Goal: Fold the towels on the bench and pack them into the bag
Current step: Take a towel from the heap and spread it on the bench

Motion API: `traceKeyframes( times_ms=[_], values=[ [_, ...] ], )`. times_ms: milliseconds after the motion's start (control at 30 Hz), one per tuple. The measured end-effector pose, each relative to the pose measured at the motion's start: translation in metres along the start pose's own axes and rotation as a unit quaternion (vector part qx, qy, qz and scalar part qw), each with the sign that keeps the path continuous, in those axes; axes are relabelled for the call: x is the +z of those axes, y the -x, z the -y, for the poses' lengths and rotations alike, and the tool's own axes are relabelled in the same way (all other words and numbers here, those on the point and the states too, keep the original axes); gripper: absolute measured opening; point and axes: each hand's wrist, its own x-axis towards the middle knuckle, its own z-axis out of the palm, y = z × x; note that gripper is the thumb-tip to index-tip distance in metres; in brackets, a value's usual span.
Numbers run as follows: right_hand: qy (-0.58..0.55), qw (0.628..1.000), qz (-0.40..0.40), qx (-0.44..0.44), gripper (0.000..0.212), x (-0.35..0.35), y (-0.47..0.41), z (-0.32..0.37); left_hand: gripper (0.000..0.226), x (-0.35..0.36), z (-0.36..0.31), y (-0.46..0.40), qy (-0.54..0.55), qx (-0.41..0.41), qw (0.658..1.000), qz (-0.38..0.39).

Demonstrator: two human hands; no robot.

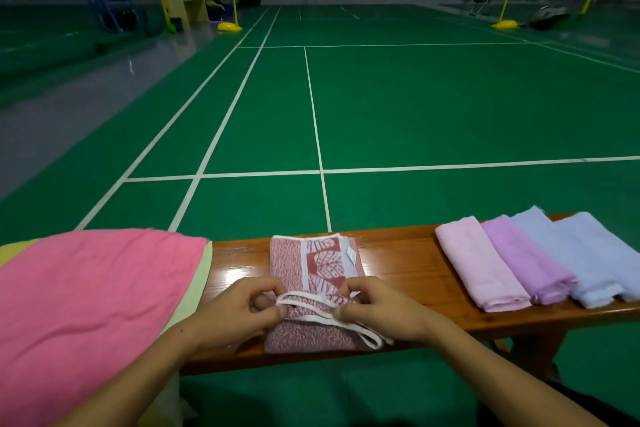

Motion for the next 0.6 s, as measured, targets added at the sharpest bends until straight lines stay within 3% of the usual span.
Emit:
traceKeyframes(
  times_ms=[167,267,367,467,567,600],
  values=[
    [-0.168,0.984,-0.012,0.062,0.014,0.000,-0.009,0.000,0.039,0.001,0.006,-0.006,0.092,-0.015,0.996,-0.006],
    [-0.196,0.976,-0.014,0.099,0.021,0.000,-0.012,0.000,0.061,0.004,0.011,-0.012,0.088,-0.018,0.996,-0.017],
    [-0.248,0.962,0.012,0.117,0.038,-0.004,-0.010,0.005,0.036,0.005,0.007,-0.018,0.130,0.004,0.990,-0.051],
    [-0.362,0.924,0.064,0.107,0.049,-0.015,-0.006,0.006,0.025,0.004,0.007,-0.023,0.161,-0.019,0.980,-0.114],
    [-0.365,0.927,0.086,0.028,0.049,-0.028,-0.005,0.002,0.019,0.002,0.013,-0.028,0.182,-0.066,0.963,-0.186],
    [-0.338,0.939,0.063,0.021,0.050,-0.028,-0.006,0.001,0.029,0.002,0.013,-0.029,0.192,-0.071,0.959,-0.197]
  ],
)
